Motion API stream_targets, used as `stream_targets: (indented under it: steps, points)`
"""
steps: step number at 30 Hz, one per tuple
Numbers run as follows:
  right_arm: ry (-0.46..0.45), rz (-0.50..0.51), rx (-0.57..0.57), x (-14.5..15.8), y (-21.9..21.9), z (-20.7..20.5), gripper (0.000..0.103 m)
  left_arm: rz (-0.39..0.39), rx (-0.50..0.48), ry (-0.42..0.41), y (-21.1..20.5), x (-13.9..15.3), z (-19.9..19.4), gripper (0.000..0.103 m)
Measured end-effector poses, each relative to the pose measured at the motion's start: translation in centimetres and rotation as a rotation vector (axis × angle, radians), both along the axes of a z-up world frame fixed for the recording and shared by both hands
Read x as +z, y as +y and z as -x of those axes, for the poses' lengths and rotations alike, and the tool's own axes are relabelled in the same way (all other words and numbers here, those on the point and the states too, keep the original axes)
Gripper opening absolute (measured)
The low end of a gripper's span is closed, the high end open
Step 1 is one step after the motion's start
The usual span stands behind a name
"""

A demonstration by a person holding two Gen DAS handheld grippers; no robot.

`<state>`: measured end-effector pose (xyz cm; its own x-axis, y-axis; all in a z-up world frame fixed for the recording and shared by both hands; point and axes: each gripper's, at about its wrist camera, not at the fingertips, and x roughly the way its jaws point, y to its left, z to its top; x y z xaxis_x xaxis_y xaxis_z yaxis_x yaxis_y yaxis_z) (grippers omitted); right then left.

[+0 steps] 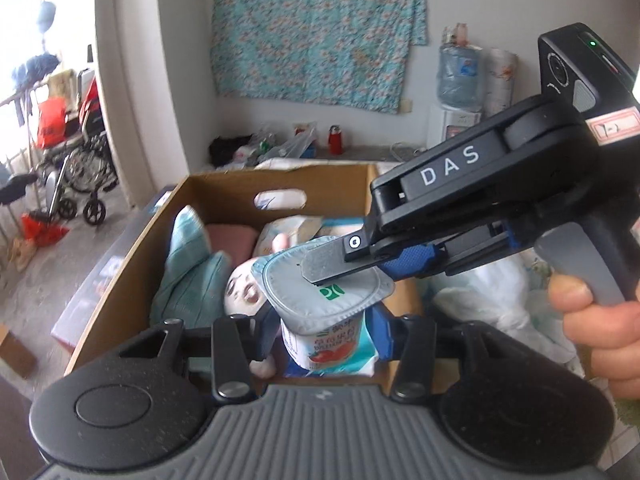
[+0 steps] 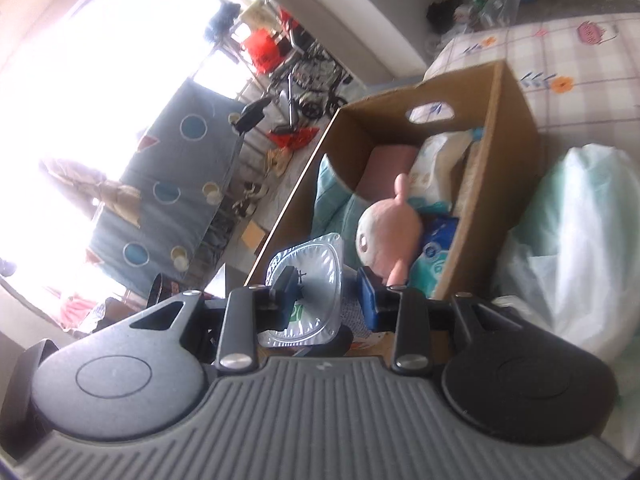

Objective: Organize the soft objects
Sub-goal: 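Carry the yogurt cup into the box and open the right tool, then move the right tool back over the bedsheet toward the green scrunchie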

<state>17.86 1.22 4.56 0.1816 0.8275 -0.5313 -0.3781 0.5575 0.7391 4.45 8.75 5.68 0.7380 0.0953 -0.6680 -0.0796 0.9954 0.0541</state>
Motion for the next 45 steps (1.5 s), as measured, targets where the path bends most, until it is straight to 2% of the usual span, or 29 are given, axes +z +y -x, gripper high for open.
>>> stream_targets:
  steps: [3, 6, 10, 13, 18, 22, 26, 31, 37, 41, 45]
  points:
    - [0.062, 0.057, 0.103, -1.6, 5.4, -0.5, 0.033, 0.075, 0.065, 0.092, 3.3, -1.3, -0.5, 0.048]
    - [0.119, 0.122, 0.175, -3.2, 9.2, -0.8, 0.033, 0.116, 0.101, 0.164, 5.6, -2.6, -0.8, 0.048]
    - [0.178, 0.183, 0.236, -5.2, 12.1, -1.1, 0.033, 0.127, 0.111, 0.240, 7.1, -3.5, -0.1, 0.048]
    - [0.207, 0.214, 0.263, -6.5, 13.1, -1.0, 0.033, 0.118, 0.095, 0.267, 7.1, -3.9, 0.9, 0.051]
    - [0.245, 0.247, 0.270, -8.2, 13.3, -1.3, 0.034, 0.096, 0.084, 0.246, 7.1, -3.7, 1.7, 0.057]
    - [0.247, 0.251, 0.270, -8.1, 13.0, -1.1, 0.035, 0.098, 0.090, 0.218, 7.3, -3.1, 1.8, 0.058]
    - [0.227, 0.237, 0.251, -7.4, 12.6, -1.1, 0.044, 0.095, 0.084, 0.166, 7.0, -2.2, 2.4, 0.062]
    - [0.189, 0.137, 0.189, -4.9, 9.8, -0.8, 0.048, 0.084, 0.036, 0.059, 4.9, -0.6, 3.1, 0.068]
    - [0.044, 0.050, 0.063, 0.0, 2.0, 0.3, 0.050, 0.100, -0.110, -0.051, 0.0, 1.0, 2.6, 0.070]
    - [-0.067, 0.082, -0.071, 2.6, -5.5, 1.6, 0.052, 0.103, -0.243, -0.086, -4.8, 0.8, 1.6, 0.070]
    - [-0.117, 0.139, -0.224, 3.6, -13.4, 2.9, 0.056, 0.095, -0.397, -0.101, -10.1, -0.5, 0.6, 0.070]
